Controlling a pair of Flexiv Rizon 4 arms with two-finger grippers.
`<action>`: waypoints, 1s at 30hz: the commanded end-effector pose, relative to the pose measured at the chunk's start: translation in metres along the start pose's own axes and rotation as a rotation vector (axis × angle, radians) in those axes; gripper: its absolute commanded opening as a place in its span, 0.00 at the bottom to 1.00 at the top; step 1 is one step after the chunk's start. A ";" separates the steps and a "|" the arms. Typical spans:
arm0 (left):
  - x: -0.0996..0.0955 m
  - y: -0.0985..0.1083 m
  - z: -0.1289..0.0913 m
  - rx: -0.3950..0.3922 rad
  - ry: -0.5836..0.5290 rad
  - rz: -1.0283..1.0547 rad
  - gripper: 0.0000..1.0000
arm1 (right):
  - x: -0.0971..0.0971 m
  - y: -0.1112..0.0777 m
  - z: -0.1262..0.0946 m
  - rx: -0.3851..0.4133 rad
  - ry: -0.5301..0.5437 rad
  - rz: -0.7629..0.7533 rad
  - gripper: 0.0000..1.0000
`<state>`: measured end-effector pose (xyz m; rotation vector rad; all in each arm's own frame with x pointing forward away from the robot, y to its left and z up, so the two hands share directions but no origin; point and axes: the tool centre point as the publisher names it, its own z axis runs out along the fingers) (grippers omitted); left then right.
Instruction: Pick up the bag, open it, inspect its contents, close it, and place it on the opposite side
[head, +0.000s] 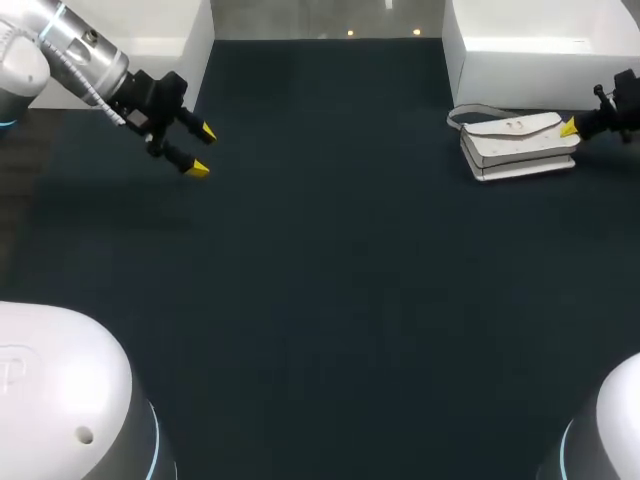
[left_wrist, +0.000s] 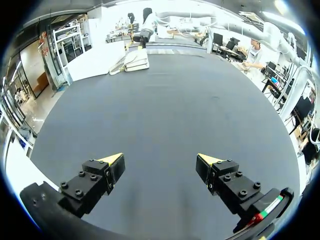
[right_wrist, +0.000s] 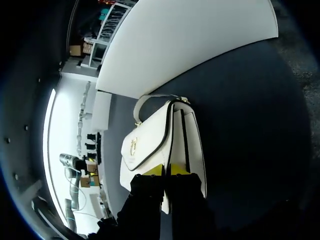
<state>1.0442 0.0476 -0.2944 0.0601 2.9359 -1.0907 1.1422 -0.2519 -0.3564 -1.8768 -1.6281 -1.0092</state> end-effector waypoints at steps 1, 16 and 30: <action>-0.001 0.001 0.001 0.004 0.001 0.001 1.00 | 0.012 -0.013 0.006 0.136 0.015 -0.009 0.00; -0.001 0.001 0.001 0.004 0.001 0.001 1.00 | 0.038 -0.048 0.024 0.189 -0.018 -0.031 0.00; -0.001 0.001 0.001 0.004 0.001 0.001 1.00 | 0.056 -0.071 0.027 0.008 0.052 0.013 0.00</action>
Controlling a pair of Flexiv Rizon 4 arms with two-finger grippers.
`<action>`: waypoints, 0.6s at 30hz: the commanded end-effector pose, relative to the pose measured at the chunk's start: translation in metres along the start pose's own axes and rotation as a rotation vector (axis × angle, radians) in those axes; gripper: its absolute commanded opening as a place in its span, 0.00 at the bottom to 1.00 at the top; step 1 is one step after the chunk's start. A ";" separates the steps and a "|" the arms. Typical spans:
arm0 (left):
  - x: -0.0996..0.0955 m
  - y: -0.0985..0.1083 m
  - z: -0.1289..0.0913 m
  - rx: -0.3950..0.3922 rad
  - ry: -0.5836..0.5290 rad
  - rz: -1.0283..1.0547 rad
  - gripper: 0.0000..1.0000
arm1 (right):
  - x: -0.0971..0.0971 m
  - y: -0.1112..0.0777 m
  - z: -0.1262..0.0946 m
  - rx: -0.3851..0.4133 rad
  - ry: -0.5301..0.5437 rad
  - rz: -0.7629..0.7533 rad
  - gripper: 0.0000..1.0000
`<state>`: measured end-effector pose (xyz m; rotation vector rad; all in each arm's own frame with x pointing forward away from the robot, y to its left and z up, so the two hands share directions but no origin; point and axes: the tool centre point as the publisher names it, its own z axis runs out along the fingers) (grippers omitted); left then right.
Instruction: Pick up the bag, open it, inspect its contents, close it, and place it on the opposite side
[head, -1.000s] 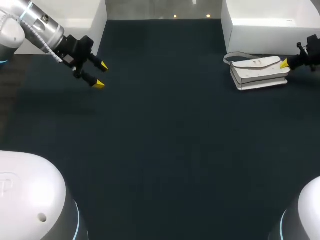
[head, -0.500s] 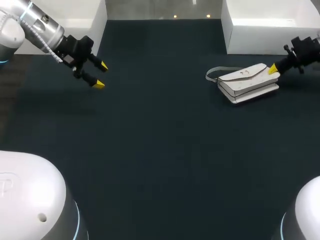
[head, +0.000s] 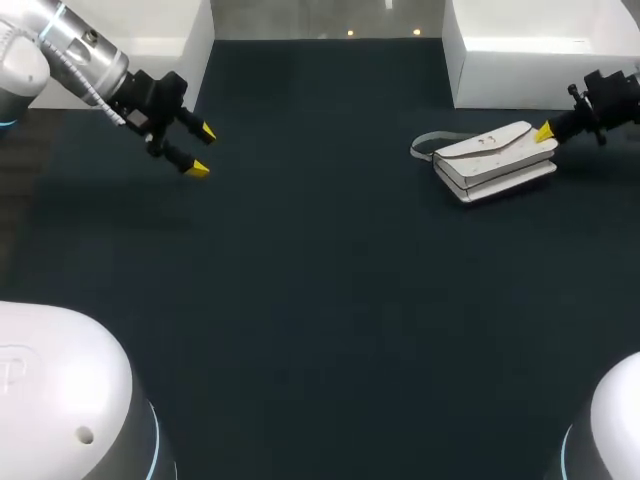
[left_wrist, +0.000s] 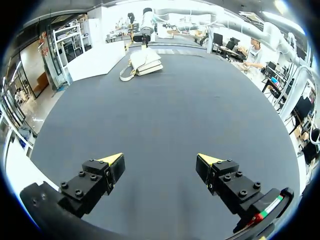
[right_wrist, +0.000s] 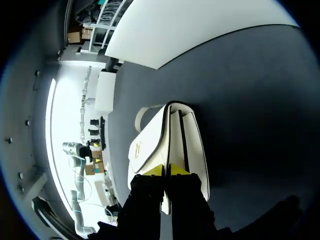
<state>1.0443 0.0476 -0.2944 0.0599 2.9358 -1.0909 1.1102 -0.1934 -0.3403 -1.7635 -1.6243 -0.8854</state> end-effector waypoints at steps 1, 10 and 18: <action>-0.001 0.001 0.001 0.004 0.001 0.001 1.00 | 0.010 -0.034 0.008 -0.159 0.023 -0.007 0.00; -0.001 0.001 0.001 0.004 0.001 0.001 1.00 | 0.037 -0.066 0.030 -0.242 0.040 -0.040 0.00; -0.001 0.001 0.001 0.004 0.001 0.001 1.00 | 0.057 -0.097 0.056 -0.296 0.007 -0.029 0.00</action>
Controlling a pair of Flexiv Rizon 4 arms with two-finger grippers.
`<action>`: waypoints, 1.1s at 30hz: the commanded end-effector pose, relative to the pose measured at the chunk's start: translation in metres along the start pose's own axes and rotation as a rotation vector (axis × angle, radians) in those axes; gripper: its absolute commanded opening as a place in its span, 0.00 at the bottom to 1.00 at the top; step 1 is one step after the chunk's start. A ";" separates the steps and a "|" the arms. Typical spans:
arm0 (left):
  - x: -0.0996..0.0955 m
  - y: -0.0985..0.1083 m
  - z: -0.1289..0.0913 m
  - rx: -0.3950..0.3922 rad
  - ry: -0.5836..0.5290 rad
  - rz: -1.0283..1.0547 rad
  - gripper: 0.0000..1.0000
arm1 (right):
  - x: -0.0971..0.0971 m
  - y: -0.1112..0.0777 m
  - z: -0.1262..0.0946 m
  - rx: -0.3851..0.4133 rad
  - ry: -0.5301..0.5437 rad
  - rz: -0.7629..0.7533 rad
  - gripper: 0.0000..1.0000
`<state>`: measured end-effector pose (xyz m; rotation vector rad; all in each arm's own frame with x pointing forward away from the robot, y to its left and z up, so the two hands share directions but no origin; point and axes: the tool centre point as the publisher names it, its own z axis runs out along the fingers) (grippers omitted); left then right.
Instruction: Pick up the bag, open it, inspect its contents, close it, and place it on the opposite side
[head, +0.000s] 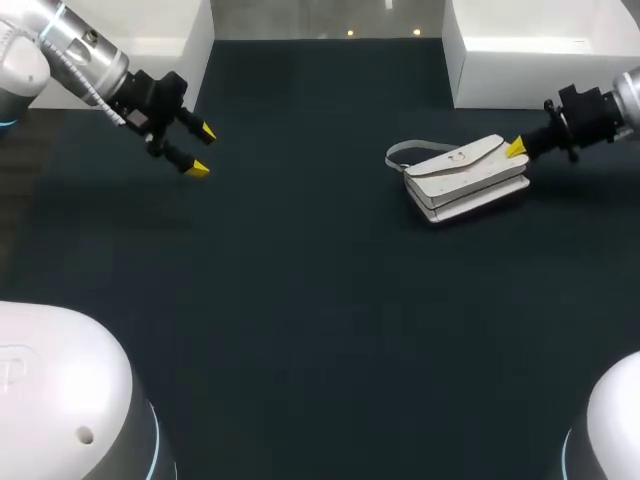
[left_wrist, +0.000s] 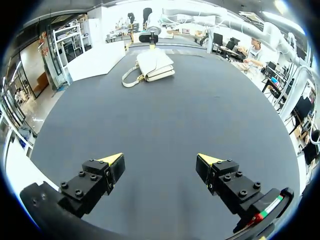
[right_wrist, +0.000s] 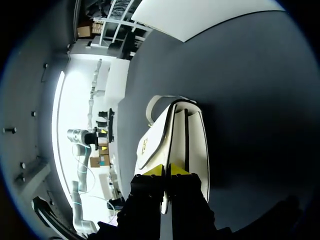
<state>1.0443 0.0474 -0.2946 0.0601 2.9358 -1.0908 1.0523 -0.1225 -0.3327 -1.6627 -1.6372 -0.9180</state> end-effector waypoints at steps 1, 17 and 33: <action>-0.001 0.001 0.001 0.004 0.001 0.001 1.00 | 0.012 -0.036 0.015 -0.337 -0.055 0.010 0.00; -0.001 0.001 0.001 0.004 0.001 0.001 1.00 | 0.012 -0.066 0.044 -0.352 0.004 0.030 0.00; -0.001 0.001 0.001 0.004 0.001 0.001 1.00 | 0.029 -0.085 0.064 -0.356 -0.018 0.053 0.04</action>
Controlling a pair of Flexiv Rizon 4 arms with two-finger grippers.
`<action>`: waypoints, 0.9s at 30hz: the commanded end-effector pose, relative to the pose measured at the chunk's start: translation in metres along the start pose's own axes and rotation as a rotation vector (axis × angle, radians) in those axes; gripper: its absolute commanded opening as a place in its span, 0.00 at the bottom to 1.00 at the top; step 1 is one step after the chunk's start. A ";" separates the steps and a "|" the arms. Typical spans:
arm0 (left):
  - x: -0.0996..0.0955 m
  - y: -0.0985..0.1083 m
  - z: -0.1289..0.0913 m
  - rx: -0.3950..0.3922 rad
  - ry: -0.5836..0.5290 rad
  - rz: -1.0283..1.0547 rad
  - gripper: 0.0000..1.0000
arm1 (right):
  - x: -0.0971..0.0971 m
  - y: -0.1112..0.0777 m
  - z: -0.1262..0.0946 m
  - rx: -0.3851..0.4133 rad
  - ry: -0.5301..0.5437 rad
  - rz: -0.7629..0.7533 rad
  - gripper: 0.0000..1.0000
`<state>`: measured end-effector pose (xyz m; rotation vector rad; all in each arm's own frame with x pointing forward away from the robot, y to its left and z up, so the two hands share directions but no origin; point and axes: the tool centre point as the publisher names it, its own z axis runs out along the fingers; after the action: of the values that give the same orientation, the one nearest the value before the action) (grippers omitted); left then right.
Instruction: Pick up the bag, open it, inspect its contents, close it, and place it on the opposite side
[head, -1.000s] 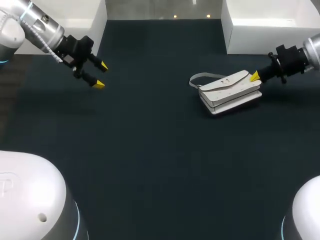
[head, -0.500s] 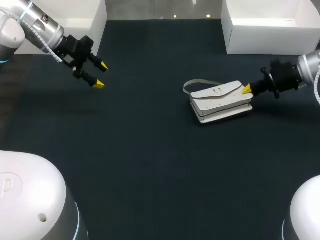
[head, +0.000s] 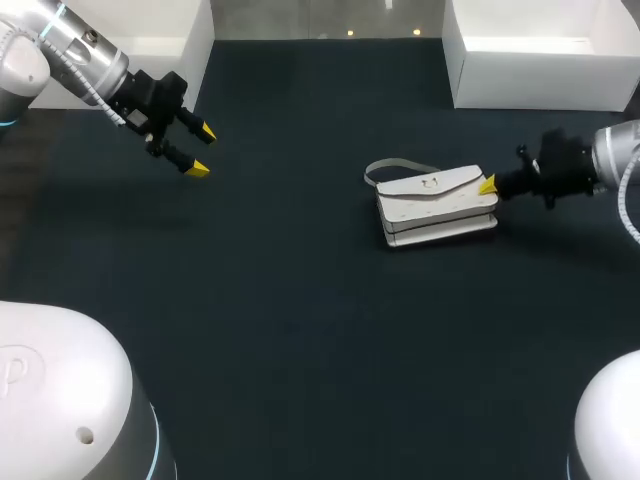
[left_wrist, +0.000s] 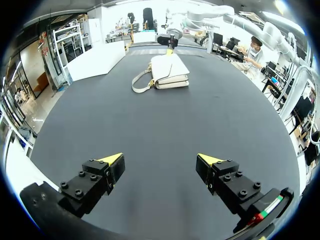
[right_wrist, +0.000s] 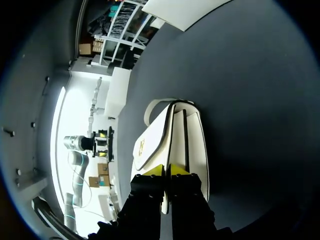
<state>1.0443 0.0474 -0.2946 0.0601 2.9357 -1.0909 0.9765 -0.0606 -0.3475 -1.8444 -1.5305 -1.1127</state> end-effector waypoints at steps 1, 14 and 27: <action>-0.001 0.001 0.001 0.004 0.001 0.001 1.00 | 0.005 -0.010 0.008 -0.125 -0.013 0.003 0.05; -0.001 0.001 0.001 0.004 0.001 0.001 1.00 | -0.002 -0.025 0.022 -0.082 -0.006 0.065 0.06; -0.001 0.001 0.001 0.004 0.001 0.001 1.00 | -0.011 -0.022 0.018 0.027 -0.021 0.107 0.35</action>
<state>1.0443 0.0474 -0.2946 0.0601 2.9357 -1.0911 0.9542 -0.0409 -0.3710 -1.9290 -1.4265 -1.0583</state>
